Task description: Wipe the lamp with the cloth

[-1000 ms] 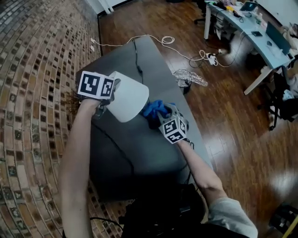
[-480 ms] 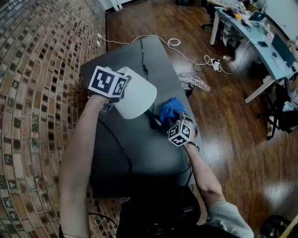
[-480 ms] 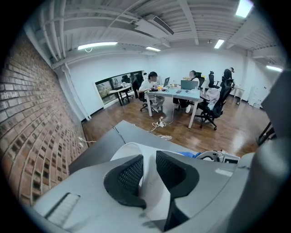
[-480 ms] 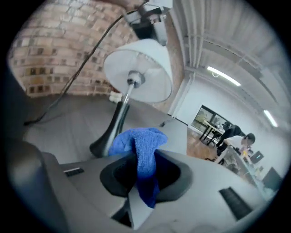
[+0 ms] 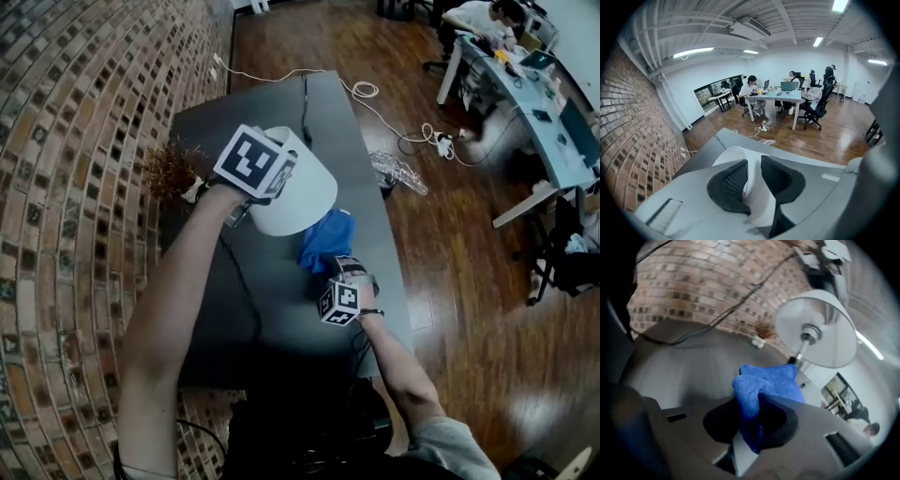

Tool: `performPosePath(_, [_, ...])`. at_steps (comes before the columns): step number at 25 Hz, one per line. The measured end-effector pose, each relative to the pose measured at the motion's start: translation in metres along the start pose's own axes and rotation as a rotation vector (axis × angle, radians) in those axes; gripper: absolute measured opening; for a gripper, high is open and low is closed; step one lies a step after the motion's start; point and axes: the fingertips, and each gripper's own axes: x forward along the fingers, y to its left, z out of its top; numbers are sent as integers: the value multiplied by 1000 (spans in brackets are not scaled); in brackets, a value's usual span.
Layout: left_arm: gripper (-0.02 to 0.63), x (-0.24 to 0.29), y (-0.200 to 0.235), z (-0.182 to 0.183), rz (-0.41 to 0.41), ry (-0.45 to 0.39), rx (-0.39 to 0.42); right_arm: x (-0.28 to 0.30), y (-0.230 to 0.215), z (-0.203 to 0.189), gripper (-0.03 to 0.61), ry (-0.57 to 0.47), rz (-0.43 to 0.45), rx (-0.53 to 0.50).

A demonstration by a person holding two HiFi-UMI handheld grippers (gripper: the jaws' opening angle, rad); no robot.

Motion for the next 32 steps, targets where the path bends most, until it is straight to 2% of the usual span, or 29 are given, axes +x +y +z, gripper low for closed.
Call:
performPosePath(1, [94, 0, -2, 3, 1, -4, 9, -2, 20, 1, 80, 10, 36, -66])
performPosePath(3, [95, 1, -10, 13, -14, -33, 34, -8, 37, 9, 80, 9, 61, -119])
performPosePath(4, [95, 1, -15, 16, -21, -44, 48, -14, 30, 19, 80, -3, 22, -128])
performPosePath(7, [95, -1, -18, 15, -12, -35, 75, -32, -33, 67, 80, -74, -230, -197])
performPosePath(8, [95, -1, -19, 14, -12, -32, 79, -31, -48, 79, 80, -95, -286, -226])
performPosePath(9, [96, -2, -20, 13, -14, -31, 81, -22, -53, 84, 80, -97, -295, -251])
performPosePath(10, [97, -2, -21, 11, -15, -30, 84, -8, -48, 80, 80, -72, -262, -275])
performPosePath(13, [97, -4, -23, 6, -25, -40, 89, 28, 0, 38, 81, 68, -84, -334])
performPosePath(15, [97, -9, -26, 3, -47, -66, 102, 24, 28, 16, 81, 111, 2, -295])
performPosePath(17, [97, -14, -27, 1, -63, -99, 137, 10, 48, -8, 80, 149, 102, -144])
performPosePath(19, [97, -20, -30, -2, -84, -135, 179, -8, 44, -39, 80, 157, 148, 154])
performPosePath(20, [97, -23, -32, -4, -98, -157, 201, -17, 27, -51, 80, 126, 130, 341])
performPosePath(21, [97, -26, -33, -6, -111, -182, 223, -27, 1, -59, 80, 65, 96, 532])
performPosePath(23, [98, -33, -34, -11, -128, -229, 263, -45, -64, -53, 80, -141, 47, 863])
performPosePath(25, [98, -39, -36, -16, -136, -267, 278, -53, -116, -31, 80, -357, 68, 1064])
performPosePath(26, [99, -42, -38, -17, -140, -287, 281, -49, -130, -20, 80, -421, 96, 1107])
performPosePath(27, [100, -45, -42, -18, -145, -307, 284, -39, -136, -13, 80, -441, 129, 1118])
performPosePath(28, [99, -48, -46, -17, -151, -326, 288, -23, -133, -9, 80, -421, 169, 1111])
performPosePath(31, [100, -57, -62, -16, -162, -359, 327, 26, -94, -7, 80, -278, 306, 1047])
performPosePath(32, [100, -59, -68, -17, -164, -362, 346, 34, -82, -10, 79, -235, 325, 1013])
